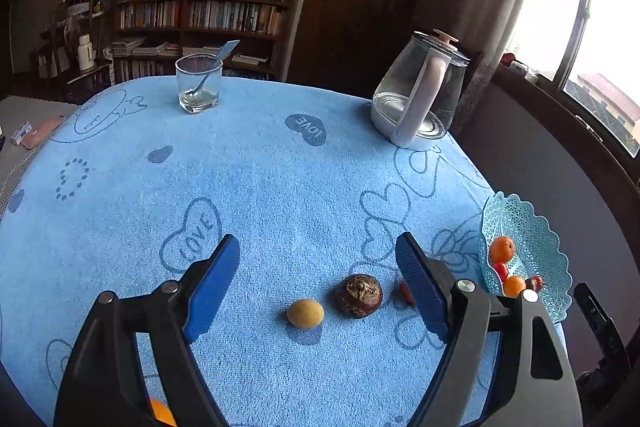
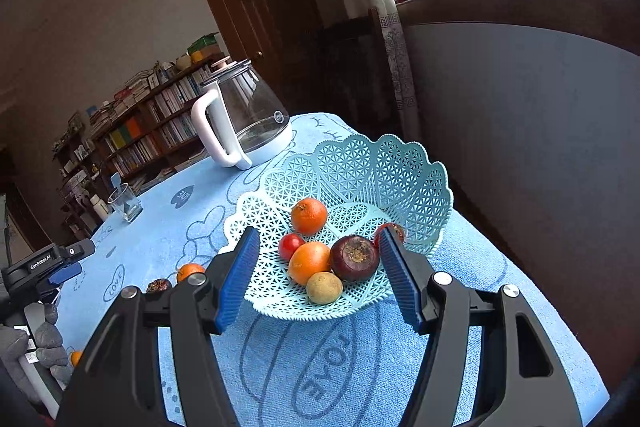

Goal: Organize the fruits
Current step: 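Withdraw both tools from the basket toward the remaining fruits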

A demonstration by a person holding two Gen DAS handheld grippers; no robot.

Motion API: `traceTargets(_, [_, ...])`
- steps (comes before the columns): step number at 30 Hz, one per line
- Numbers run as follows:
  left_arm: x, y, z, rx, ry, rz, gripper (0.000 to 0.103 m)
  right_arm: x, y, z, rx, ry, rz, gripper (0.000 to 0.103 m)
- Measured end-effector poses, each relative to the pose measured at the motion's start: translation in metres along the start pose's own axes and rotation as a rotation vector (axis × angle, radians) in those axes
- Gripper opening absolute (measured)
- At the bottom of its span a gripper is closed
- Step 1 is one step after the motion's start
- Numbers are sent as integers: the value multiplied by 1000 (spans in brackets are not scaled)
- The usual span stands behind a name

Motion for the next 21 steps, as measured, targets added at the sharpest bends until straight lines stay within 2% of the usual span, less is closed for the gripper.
traceTargets(8, [15, -13, 1, 32, 21, -39, 80, -1, -6, -34, -81, 47, -6, 64])
traceTargets(13, [32, -27, 14, 107, 24, -75, 79, 3, -14, -42, -101, 64, -30, 64])
traceTargets(21, [58, -49, 29, 197, -6, -162, 63, 5, -16, -43, -103, 71, -42, 64])
Point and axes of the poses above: each gripper's, at about its wrist camera, not at the fingertips, and x roughly the way its jaws point, z to its right, y to its top, the point moved 5 cm from there along x, roughly the way its jaws point, and after that the axes turned 9 degrees about -x, right-handed, at the moved point
